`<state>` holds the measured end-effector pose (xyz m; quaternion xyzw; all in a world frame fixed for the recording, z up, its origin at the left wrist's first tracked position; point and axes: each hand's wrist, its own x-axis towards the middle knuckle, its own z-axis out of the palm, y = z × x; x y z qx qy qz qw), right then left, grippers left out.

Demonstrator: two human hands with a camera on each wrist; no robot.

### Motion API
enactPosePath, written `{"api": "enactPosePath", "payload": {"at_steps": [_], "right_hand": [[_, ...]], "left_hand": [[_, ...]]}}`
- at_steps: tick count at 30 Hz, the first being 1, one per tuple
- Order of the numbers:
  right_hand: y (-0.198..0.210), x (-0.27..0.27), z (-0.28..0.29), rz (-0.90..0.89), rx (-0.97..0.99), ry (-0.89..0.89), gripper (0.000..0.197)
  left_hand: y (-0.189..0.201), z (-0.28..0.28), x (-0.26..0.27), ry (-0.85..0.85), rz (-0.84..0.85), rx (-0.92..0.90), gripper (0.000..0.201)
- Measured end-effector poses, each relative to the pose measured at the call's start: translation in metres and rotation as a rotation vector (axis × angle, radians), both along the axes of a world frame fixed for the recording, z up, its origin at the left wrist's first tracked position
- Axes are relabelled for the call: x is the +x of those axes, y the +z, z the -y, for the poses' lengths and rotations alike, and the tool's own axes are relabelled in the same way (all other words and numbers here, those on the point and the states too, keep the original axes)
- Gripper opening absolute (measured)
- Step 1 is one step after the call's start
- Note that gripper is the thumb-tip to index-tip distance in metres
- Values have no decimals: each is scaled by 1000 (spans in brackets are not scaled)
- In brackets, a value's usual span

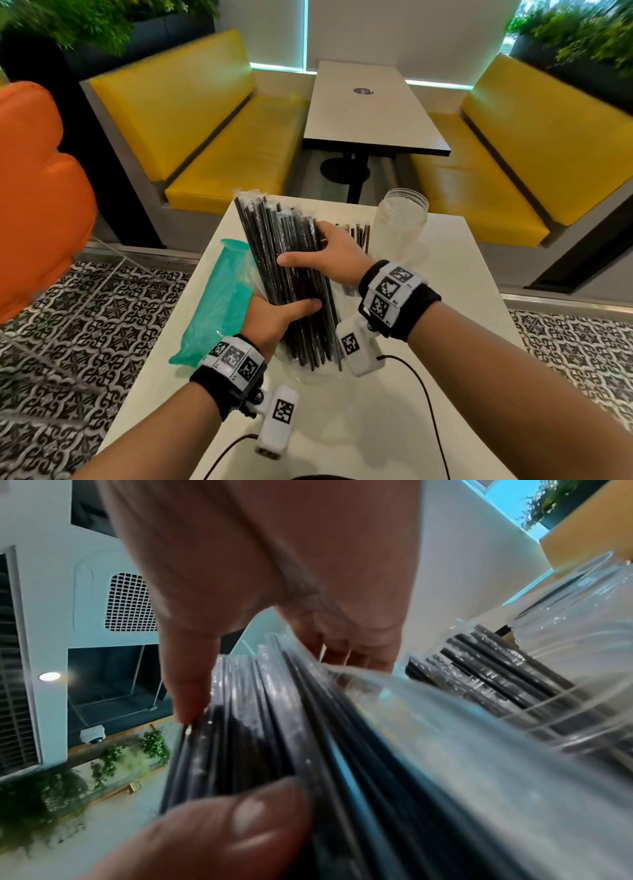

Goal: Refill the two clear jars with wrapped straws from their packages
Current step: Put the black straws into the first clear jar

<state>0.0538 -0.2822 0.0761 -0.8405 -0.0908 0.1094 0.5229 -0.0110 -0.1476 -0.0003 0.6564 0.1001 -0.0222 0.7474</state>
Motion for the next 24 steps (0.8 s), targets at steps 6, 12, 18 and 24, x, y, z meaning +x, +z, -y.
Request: {"api": "enactPosePath", "payload": {"at_steps": [6, 12, 18, 24], "right_hand": [[-6, 4, -8, 168, -272, -54, 77], [-5, 4, 0, 40, -9, 8, 62], [4, 0, 8, -34, 97, 21, 31], [19, 5, 26, -71, 313, -149, 33]], "left_hand": [[-1, 1, -1, 9, -36, -37, 76], [0, 1, 2, 8, -19, -73, 56], [1, 3, 1, 19, 1, -67, 84], [-6, -3, 11, 69, -8, -47, 76]]}}
